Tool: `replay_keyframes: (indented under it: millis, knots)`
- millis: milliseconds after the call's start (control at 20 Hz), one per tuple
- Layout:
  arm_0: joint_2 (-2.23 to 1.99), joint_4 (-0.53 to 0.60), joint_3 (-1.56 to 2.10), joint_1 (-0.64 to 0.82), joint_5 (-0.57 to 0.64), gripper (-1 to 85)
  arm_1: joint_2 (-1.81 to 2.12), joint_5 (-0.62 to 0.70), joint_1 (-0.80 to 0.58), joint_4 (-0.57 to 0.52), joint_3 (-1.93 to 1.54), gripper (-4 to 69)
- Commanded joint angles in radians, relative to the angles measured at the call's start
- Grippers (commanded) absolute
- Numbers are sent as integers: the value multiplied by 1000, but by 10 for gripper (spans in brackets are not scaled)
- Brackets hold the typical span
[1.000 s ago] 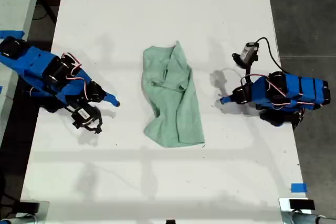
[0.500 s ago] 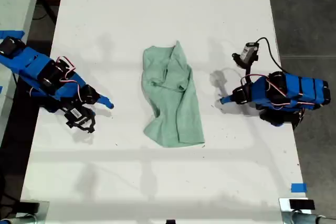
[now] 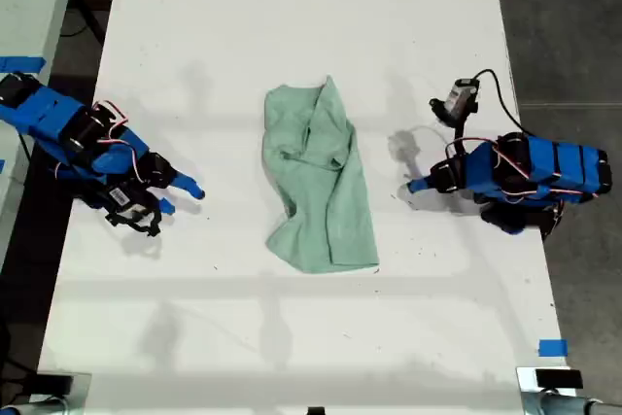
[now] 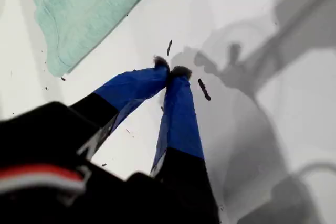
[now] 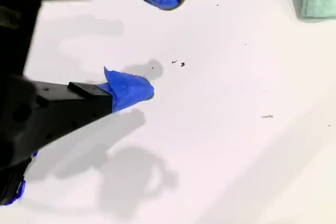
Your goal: Fold t shirt
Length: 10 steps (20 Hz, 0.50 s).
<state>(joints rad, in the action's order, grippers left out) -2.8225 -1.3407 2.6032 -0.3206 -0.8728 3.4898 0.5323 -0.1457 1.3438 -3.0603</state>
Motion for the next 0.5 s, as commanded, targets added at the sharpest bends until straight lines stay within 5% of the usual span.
replay_keyframes:
  millis: [0, 150, 250, 450]
  knots:
    - [-137, 118, 124, 84, 178, 137, 8, -3, 2, 2, -41, 22]
    - [-704, 212, 431, 239, 439, 49, 8, -5, 2, 2, -41, 22]
    - [-727, 224, 459, 337, 574, 45, 6, -6, 2, 2, -41, 22]
    - [-765, 230, 560, 457, 703, 55, 6, -9, 5, 2, -41, 22]
